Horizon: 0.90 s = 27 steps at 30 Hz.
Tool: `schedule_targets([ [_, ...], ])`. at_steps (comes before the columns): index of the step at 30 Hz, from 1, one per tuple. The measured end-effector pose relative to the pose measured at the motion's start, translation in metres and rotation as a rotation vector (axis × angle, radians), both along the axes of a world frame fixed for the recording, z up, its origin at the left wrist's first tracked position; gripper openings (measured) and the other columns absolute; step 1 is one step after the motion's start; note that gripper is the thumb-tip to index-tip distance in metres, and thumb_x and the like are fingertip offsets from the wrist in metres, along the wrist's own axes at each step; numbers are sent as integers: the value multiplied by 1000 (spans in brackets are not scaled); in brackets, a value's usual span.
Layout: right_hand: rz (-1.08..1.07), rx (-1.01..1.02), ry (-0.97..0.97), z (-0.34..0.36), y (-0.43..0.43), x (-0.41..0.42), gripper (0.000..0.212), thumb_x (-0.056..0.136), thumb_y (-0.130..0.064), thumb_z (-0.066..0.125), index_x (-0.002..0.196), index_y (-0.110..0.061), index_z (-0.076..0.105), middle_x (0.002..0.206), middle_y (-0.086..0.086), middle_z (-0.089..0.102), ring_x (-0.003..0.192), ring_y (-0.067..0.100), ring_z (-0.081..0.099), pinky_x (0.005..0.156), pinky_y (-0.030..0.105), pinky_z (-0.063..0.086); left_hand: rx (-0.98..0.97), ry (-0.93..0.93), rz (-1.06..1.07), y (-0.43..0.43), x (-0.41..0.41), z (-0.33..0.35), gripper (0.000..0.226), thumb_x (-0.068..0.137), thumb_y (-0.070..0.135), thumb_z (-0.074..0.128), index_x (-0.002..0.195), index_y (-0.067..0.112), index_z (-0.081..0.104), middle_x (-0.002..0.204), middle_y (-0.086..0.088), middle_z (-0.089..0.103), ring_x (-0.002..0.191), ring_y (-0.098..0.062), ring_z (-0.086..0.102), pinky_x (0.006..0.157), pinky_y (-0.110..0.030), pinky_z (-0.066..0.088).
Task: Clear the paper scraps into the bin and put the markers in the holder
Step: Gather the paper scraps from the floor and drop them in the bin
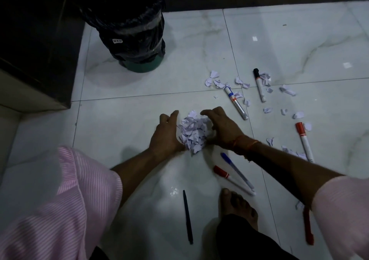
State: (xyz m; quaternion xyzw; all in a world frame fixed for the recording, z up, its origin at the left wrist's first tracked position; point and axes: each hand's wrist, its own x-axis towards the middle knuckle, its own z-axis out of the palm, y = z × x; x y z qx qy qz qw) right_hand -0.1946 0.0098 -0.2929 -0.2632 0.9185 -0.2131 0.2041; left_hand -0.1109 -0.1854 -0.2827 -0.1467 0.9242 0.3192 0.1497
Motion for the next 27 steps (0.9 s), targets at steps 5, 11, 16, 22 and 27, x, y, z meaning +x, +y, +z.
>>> schedule_targets([
  [5,50,185,-59,2,3,-8,120,51,-31,93,148,-31,22,140,7,31,120,31,44,91,42,49,-44,-168,-37,-3,13,-5,144,43,38,97,154,21,6,142,-11,22,125,-31,47,97,-37,49],
  [11,117,112,-62,2,-30,0,108,60,-26,89,147,-21,26,138,12,33,121,33,48,102,41,46,74,27,-25,9,2,-8,105,61,32,86,146,21,25,135,-8,36,126,-25,47,90,-31,47],
  [16,49,144,-99,13,-17,-13,124,51,-31,93,149,-25,19,143,10,27,126,33,42,102,46,46,51,-94,-10,-12,-4,-14,136,39,44,93,149,26,15,136,-7,27,127,-30,42,98,-43,49],
  [22,84,220,-152,11,-18,-1,138,49,-36,94,152,-22,3,146,11,22,127,33,38,103,44,43,10,-97,-34,2,-10,-16,139,42,45,94,152,21,13,136,-9,26,125,-30,45,101,-42,47],
  [27,38,121,-168,8,-45,-8,109,59,-24,89,146,-14,24,137,17,34,120,37,48,103,43,43,73,-50,30,15,-29,-22,92,65,48,82,141,20,37,129,-4,41,111,-13,45,88,-23,41],
])
